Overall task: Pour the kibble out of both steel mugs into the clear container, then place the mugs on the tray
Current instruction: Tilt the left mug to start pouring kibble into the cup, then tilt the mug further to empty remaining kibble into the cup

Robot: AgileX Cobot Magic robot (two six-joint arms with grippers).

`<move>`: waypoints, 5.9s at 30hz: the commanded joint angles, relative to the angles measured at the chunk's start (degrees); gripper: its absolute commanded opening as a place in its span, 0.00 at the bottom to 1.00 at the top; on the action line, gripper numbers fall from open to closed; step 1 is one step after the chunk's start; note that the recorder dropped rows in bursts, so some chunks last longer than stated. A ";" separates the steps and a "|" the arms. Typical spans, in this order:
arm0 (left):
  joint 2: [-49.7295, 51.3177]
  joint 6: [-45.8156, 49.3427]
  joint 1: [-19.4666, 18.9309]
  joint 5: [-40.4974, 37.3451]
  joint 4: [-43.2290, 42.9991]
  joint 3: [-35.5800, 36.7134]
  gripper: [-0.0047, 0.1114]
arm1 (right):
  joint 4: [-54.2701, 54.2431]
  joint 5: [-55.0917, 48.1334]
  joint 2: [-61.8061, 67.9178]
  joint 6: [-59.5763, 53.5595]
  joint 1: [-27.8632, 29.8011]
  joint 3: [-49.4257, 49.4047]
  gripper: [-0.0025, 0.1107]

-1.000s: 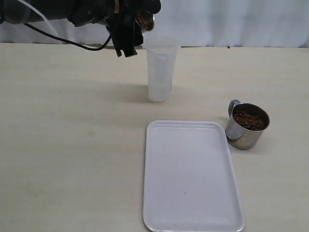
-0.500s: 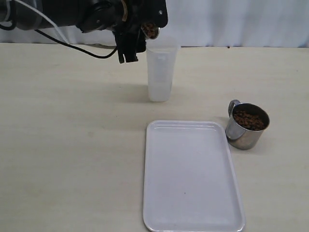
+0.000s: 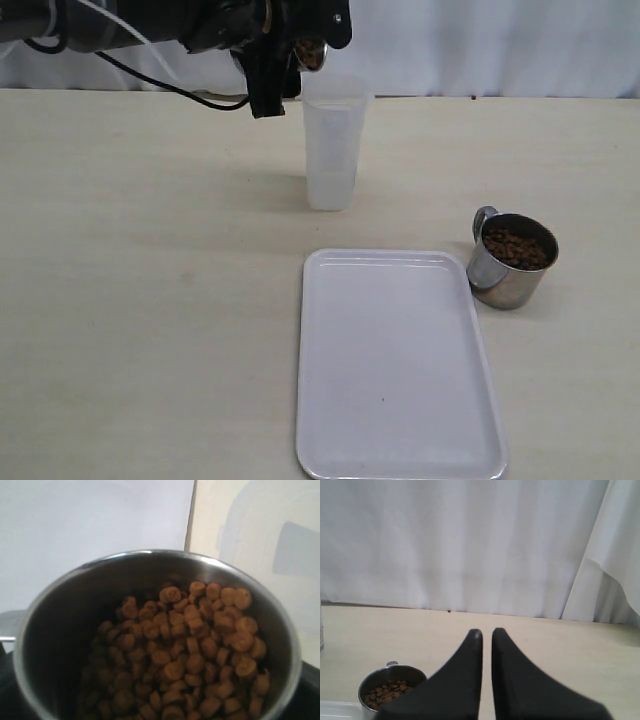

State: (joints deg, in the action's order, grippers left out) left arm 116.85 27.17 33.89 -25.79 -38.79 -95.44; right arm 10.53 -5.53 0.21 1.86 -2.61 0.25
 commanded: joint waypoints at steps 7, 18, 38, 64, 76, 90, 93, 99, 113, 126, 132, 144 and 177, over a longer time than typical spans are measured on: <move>-0.42 -0.29 0.10 1.04 -2.67 -0.91 0.04 | 0.42 -0.30 -0.21 0.23 -0.20 -0.25 0.07; 0.86 -0.29 0.10 1.04 -2.80 -1.58 0.04 | 0.42 -0.30 -0.21 0.23 -0.20 -0.25 0.07; 0.95 -0.29 0.10 2.46 -8.69 -2.68 0.04 | 0.42 -0.30 -0.21 0.23 -0.20 -0.25 0.07; 1.59 1.40 2.48 2.32 -13.64 -3.59 0.04 | 0.42 -0.30 -0.21 0.23 -0.20 -0.25 0.07; 1.59 1.40 2.46 2.07 -14.69 -3.59 0.04 | 0.42 -0.30 -0.21 0.23 -0.20 -0.25 0.07; 2.31 1.40 2.46 2.07 -17.76 -3.59 0.04 | 0.42 -0.30 -0.21 0.23 -0.20 -0.25 0.07; 3.13 1.40 2.46 1.96 -18.73 -3.59 0.04 | 0.42 -0.30 -0.21 0.23 -0.20 -0.25 0.07; 3.49 1.40 2.49 2.21 -19.93 -3.59 0.04 | 0.42 -0.30 -0.21 0.23 -0.20 -0.25 0.07; 3.49 1.40 3.44 2.55 -25.26 -3.59 0.04 | 0.42 -0.30 -0.21 0.23 -0.20 -0.25 0.07; 3.52 1.40 3.55 2.34 -29.53 -3.59 0.04 | 0.42 -0.30 -0.21 0.23 -0.20 -0.25 0.07; 3.62 1.40 3.55 2.34 -31.03 -3.59 0.04 | 0.42 -0.30 -0.21 0.23 -0.20 -0.25 0.07; 3.62 1.51 3.55 2.34 -32.72 -3.59 0.04 | 0.42 -0.30 -0.21 0.23 -0.20 -0.25 0.07; 3.62 4.68 3.55 2.59 -34.61 -3.59 0.04 | 0.42 -0.30 -0.21 0.23 -0.20 -0.25 0.07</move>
State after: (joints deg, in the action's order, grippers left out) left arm 120.84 31.71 37.34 -23.91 -72.21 -98.32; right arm 10.53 -5.53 0.21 1.86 -2.61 0.25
